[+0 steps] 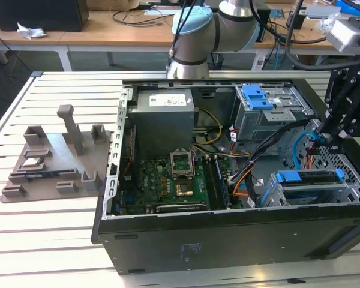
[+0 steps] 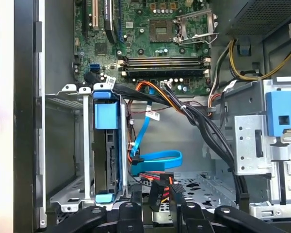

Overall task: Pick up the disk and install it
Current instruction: 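Insert the first disk wire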

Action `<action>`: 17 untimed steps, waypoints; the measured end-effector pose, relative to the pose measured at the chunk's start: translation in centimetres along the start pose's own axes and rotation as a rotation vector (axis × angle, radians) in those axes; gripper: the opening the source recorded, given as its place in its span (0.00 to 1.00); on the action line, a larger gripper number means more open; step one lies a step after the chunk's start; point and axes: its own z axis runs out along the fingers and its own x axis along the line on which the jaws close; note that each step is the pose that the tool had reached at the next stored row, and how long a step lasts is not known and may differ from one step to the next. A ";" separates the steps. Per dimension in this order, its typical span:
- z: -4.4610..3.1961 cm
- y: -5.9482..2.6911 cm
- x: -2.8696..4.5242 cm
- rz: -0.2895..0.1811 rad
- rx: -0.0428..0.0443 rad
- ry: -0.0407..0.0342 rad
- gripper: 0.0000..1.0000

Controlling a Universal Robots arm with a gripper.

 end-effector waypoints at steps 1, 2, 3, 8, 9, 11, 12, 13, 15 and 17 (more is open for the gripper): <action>0.33 -0.07 0.00 0.002 0.0000 0.0001 0.36; 0.65 -0.11 -0.01 0.004 -0.0001 0.0003 0.36; 0.76 -0.14 -0.01 0.006 0.0003 0.0088 0.36; 0.92 -0.16 0.00 0.006 0.0003 0.0099 0.36; 0.93 -0.16 0.00 0.006 0.0003 0.0100 0.36; 0.93 -0.16 0.00 0.006 0.0003 0.0100 0.35; 0.93 -0.16 0.00 0.007 0.0003 0.0102 0.28; 0.93 -0.16 0.00 0.006 0.0003 0.0102 0.22; 0.93 -0.16 0.00 0.007 0.0003 0.0104 0.17; 0.92 -0.16 0.00 0.007 0.0003 0.0105 0.17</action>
